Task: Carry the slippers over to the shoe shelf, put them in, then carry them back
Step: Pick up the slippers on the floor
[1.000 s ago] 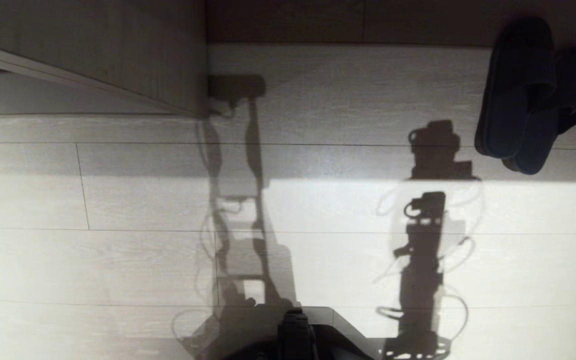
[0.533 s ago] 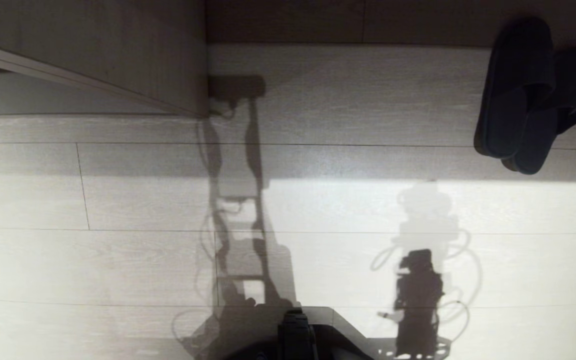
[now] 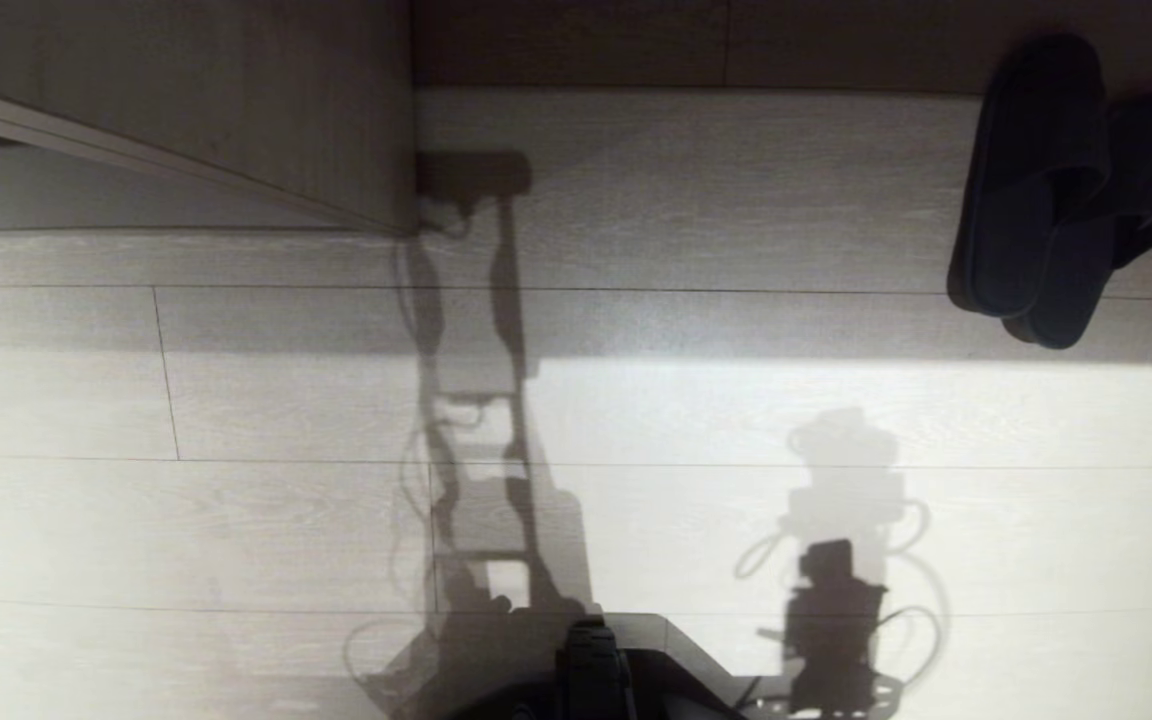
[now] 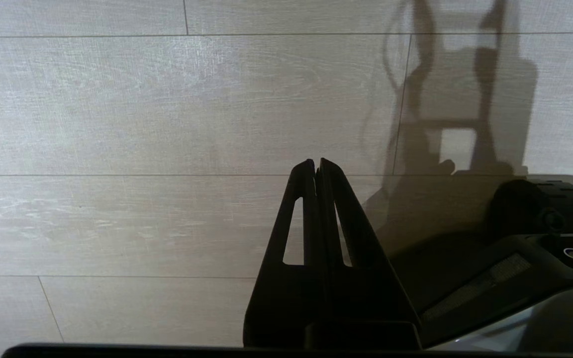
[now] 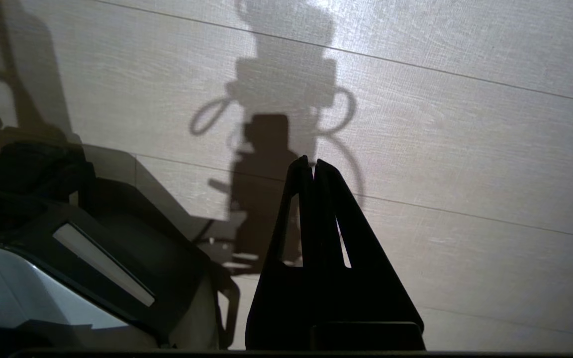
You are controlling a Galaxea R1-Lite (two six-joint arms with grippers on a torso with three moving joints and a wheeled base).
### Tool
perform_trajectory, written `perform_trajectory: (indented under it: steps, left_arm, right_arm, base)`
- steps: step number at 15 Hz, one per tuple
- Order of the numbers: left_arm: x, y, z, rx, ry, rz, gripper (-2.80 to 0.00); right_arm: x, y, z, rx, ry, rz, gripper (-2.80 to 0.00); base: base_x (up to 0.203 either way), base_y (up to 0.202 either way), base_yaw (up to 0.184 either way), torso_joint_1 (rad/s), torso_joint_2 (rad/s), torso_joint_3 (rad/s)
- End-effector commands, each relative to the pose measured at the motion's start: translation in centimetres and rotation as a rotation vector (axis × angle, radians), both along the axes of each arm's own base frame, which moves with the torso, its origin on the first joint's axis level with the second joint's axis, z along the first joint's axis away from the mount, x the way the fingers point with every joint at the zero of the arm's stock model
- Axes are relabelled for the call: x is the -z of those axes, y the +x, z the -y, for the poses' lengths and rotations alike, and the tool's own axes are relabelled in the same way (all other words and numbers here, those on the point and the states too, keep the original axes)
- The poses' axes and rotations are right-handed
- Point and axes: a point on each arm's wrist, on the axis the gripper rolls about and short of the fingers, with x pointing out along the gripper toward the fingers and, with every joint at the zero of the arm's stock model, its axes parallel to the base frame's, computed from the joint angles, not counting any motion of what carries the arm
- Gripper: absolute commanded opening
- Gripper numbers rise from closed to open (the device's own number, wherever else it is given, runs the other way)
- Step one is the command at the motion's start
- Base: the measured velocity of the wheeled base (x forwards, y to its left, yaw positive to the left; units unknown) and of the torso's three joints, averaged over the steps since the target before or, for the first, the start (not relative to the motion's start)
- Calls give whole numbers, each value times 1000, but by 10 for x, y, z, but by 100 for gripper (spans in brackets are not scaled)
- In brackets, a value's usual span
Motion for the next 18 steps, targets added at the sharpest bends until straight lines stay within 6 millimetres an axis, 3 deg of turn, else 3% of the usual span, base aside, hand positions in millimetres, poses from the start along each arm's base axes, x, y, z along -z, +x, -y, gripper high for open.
perform_trajectory:
  steps: [1,9,12,16,18]
  left_arm:
    - [0,0,0,-1,0,0,-280]
    - [0,0,0,-1,0,0,-280]
    - [0,0,0,-1,0,0,-280]
    - [0,0,0,-1,0,0,-280]
    - [0,0,0,-1,0,0,-280]
  right_arm:
    - [2,-2,0,3,4,15,-280]
    - [-6,-1,0,2,16,46,-280]
    - [-41,11,0,2,26,56,-280]
    - [-96,47,0,41,49,148,-280]
    - [-113,63,3,82,48,178,-280]
  base:
    - [0,0,0,0,0,0]
    - [0,0,0,0,0,0]
    - [0,0,0,0,0,0]
    - [0,0,0,0,0,0]
    - [0,0,0,0,0,0]
